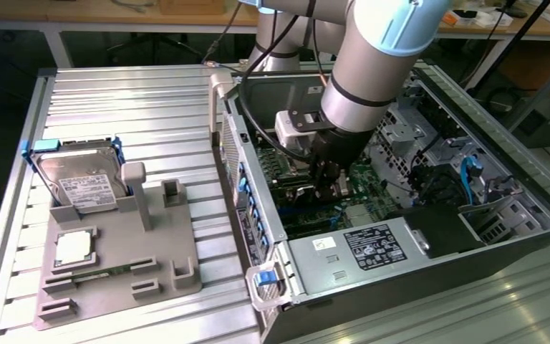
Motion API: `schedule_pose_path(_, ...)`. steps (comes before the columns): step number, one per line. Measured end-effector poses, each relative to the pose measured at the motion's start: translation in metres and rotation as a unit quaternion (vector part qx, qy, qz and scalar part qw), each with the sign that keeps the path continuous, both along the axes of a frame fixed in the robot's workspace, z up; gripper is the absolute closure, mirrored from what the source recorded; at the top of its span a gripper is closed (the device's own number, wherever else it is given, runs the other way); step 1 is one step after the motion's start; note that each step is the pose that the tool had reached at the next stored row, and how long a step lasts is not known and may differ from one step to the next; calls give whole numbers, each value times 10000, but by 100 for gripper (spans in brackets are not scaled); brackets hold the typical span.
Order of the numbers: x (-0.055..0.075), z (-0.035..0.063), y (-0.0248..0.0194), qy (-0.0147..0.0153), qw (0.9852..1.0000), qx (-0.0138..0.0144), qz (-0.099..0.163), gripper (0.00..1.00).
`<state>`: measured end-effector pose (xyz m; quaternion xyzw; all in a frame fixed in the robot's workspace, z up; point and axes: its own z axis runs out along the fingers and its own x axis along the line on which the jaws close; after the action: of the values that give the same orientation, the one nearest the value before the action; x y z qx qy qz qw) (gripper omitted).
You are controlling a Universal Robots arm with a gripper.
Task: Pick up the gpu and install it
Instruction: 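Insert the gpu into the slot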
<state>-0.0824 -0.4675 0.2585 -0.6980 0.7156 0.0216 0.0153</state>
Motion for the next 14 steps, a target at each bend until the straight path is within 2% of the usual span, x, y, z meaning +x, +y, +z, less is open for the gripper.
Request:
schedule_pose_path(11, 48, -8, 0, 2, 10000, 0, -1, 73)
schedule_pose_path(14, 48, -2, 1, 1, 10000, 9, 5, 73)
